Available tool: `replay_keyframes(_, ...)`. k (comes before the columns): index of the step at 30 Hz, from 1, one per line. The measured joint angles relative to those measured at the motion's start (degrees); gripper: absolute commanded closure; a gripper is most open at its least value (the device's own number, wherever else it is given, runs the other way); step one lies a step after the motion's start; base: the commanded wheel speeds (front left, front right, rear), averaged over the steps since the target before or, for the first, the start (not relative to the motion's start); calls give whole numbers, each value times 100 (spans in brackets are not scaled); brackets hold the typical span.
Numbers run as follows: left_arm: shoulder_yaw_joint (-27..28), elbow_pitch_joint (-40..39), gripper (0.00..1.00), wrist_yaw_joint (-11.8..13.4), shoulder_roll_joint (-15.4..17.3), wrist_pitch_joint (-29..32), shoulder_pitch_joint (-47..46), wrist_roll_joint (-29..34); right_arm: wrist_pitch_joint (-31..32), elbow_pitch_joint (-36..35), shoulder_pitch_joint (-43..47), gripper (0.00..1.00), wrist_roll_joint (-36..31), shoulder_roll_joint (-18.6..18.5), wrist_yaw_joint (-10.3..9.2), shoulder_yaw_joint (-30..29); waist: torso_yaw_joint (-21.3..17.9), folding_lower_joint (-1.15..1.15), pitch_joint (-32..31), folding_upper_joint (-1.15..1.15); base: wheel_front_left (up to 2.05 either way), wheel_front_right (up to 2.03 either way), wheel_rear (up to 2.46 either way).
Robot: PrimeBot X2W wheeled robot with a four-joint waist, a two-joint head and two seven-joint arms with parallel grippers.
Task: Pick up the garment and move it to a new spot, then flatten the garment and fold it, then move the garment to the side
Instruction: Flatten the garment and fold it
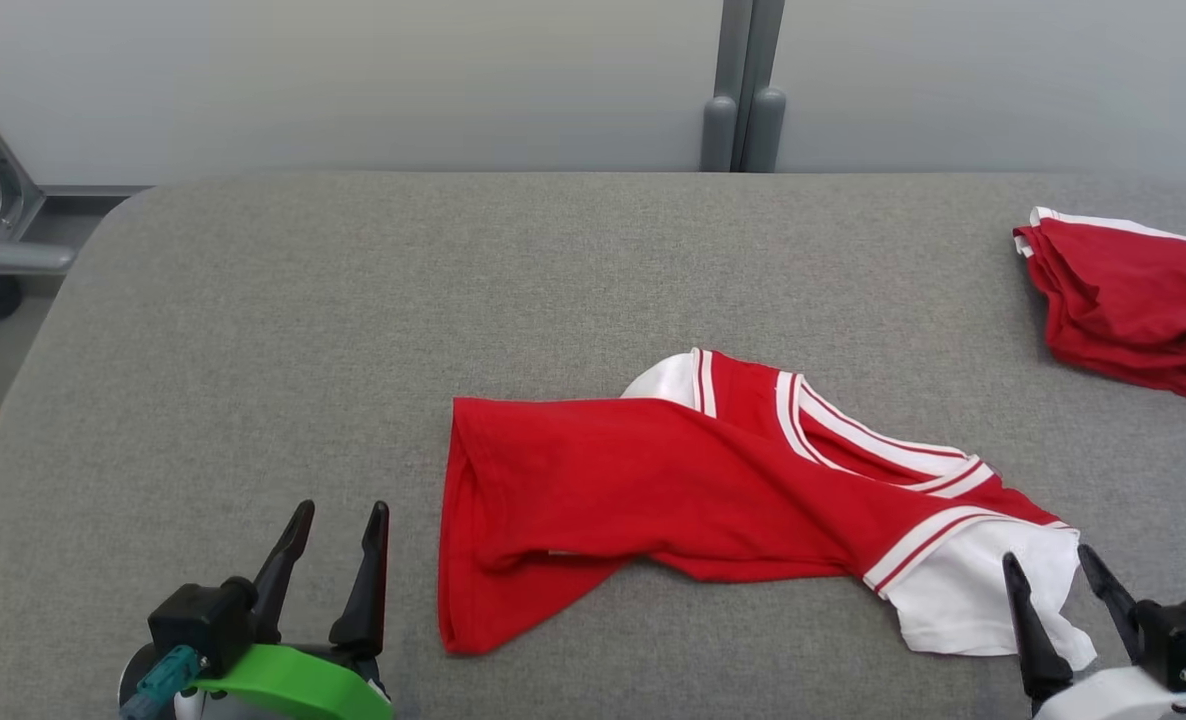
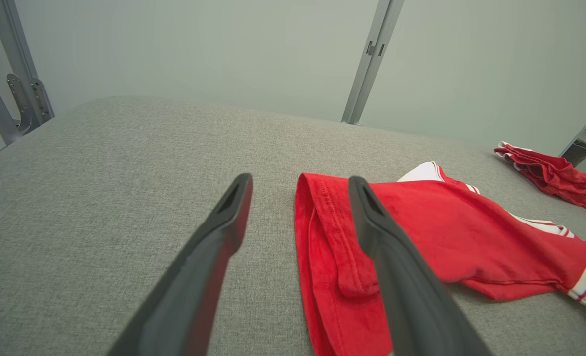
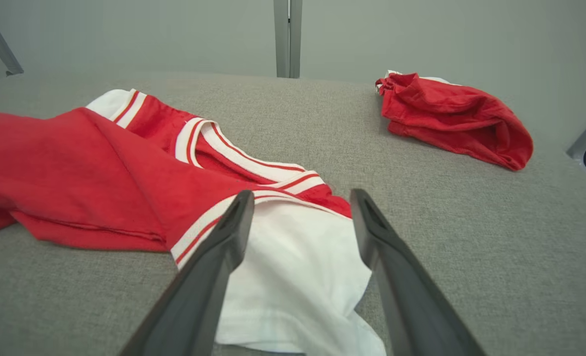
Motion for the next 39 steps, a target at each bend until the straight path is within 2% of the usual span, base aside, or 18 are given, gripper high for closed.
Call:
replay_keyframes(9, 197, 0, 0, -58, -144, 0, 3, 100, 0, 279, 520, 0, 59, -119, 120, -140, -133, 0, 149, 0, 0, 0, 0)
replay_keyframes(17, 175, 29, 0, -200, -231, 0, -3, 249, 0, 561, 376, 0, 219, -171, 354, -180, -266, 0, 277, 0, 0, 0, 0)
replay_keyframes(27, 192, 108, 0, -303, -308, 0, -8, 349, 0, 962, 135, 0, 303, -318, 598, -185, -192, 0, 424, 0, 0, 0, 0)
replay_keyframes(39, 265, 159, 0, -404, -352, 0, -94, 501, 79, 1407, -220, 0, 457, -304, 909, -96, -141, 0, 524, 0, 0, 0, 0)
